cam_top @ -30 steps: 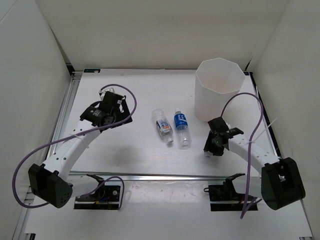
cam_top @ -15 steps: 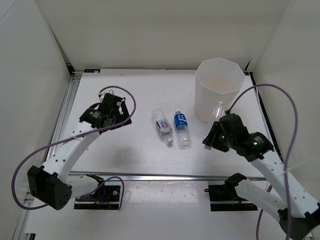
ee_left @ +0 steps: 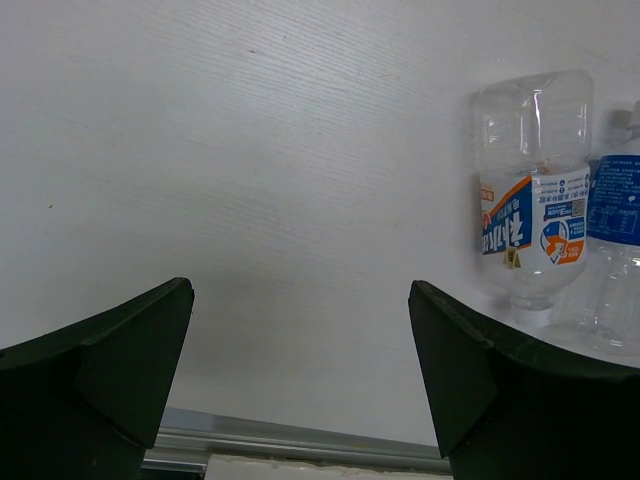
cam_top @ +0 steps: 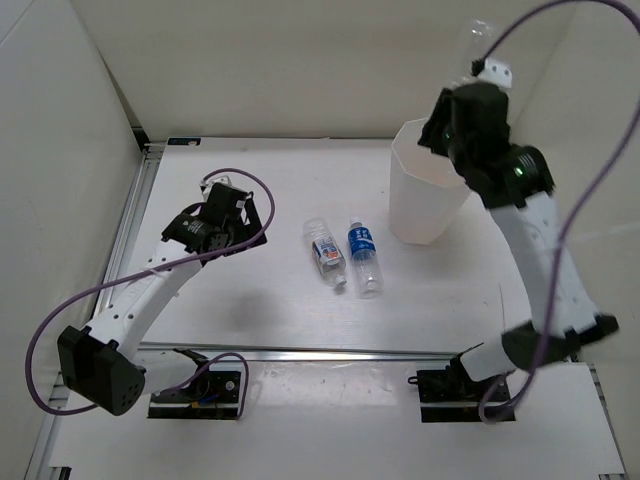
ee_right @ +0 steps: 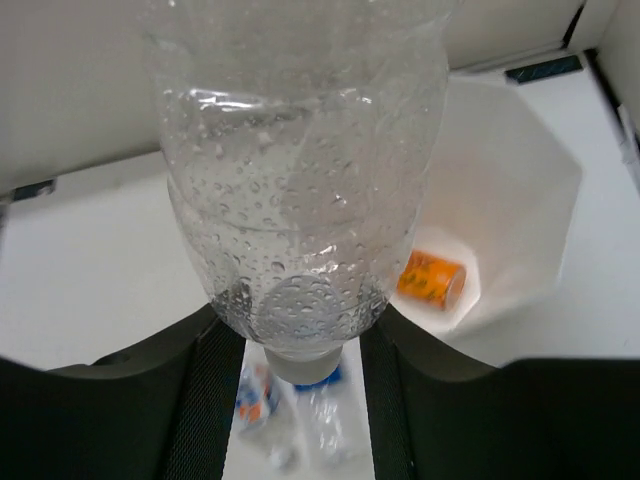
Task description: Put the plastic bottles in the bin
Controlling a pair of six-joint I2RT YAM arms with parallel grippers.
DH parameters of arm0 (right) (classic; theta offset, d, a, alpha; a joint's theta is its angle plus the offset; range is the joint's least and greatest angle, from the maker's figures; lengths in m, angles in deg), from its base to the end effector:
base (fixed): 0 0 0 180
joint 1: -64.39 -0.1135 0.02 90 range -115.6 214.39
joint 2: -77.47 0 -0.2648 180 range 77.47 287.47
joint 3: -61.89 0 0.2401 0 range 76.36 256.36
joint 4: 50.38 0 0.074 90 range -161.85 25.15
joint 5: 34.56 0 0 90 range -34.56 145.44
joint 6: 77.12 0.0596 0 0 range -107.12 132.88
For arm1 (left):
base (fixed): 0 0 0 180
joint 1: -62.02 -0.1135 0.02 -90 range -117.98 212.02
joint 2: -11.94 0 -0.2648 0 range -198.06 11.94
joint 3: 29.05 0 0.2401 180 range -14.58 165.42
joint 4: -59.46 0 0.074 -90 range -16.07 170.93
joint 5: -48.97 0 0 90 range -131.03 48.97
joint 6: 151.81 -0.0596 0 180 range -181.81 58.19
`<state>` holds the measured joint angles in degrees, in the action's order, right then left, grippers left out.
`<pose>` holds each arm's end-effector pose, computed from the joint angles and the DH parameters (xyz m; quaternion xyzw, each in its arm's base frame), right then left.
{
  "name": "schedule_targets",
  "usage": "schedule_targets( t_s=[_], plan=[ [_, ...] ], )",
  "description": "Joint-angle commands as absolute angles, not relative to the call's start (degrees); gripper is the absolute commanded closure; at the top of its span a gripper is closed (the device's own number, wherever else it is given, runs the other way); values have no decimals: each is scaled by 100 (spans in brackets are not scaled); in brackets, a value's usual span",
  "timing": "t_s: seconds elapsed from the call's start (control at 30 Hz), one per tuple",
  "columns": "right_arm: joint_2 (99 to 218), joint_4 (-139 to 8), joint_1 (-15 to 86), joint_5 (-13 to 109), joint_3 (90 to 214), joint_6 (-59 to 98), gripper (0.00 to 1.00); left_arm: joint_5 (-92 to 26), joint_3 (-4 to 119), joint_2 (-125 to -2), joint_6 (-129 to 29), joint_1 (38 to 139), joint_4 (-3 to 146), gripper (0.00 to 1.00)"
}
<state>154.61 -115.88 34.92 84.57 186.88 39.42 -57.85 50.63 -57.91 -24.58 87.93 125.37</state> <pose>0.2252 0.0940 0.5114 0.1284 0.7848 0.0890 0.5997 0.2221 -0.0887 0.2943 -0.1358 0.9374 -0.0319 0.3191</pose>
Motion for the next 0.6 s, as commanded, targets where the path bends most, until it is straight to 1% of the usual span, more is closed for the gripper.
schedule_targets(
  t_s=[0.0, 0.07, 0.1, 0.13, 0.17, 0.23, 0.27, 0.3, 0.33, 0.37, 0.4, 0.43, 0.5, 0.57],
  plan=[
    [16639, -11117, 4013, 9016, 19570, 3002, 97, -5702, 5432, -5828, -2508, 8830, 12412, 0],
    [17157, -11117, 4329, 8912, 19852, 2888, 96, -5702, 5433, -5829, -2569, 8830, 12412, 0],
    [17256, -11117, 4426, 8815, 19923, 2887, 92, -5702, 5494, -5829, -2630, 8830, 12412, 0],
    [17326, -11117, 4618, 8709, 19923, 2887, 91, -5702, 5546, -5890, -2631, 8830, 12412, 0],
    [17327, -11117, 4716, 8613, 19871, 2983, 90, -5702, 5547, -5890, -2683, 8830, 12412, 0],
    [17266, -11117, 4979, 8200, 19548, 3221, 83, -5702, 5731, -5943, -2683, 8830, 12412, 0],
    [17213, -11117, 5041, 8129, 19415, 3308, 74, -5702, 5792, -6073, -2683, 8830, 12412, 0],
    [17152, -11117, 5112, 8033, 19292, 3405, 47, -5702, 5863, -6144, -2683, 8830, 12412, 0],
    [17021, -11117, 5225, 7692, 19186, 3458, 32, -5702, 6003, -6276, -2501, 8830, 12412, 3],
    [16958, -11117, 5227, 7541, 18985, 3459, 17, -5702, 6065, -6346, -2351, 8830, 12464, 8],
    [16888, -11117, 5279, 7426, 18931, 3511, 0, -5789, 6118, -6417, -2167, 8830, 12543, 21],
    [16774, -11117, 5279, 7347, 18930, 3511, 0, -5790, 6197, -6487, -2052, 8778, 12543, 25],
    [16599, -11117, 5279, 7224, 18930, 3511, 0, -5573, 6320, -6751, -1998, 8717, 12543, 27],
    [16475, -11169, 5279, 7170, 18983, 3511, 0, -5256, 6478, -7031, -1998, 8716, 12421, 5]
  ],
)
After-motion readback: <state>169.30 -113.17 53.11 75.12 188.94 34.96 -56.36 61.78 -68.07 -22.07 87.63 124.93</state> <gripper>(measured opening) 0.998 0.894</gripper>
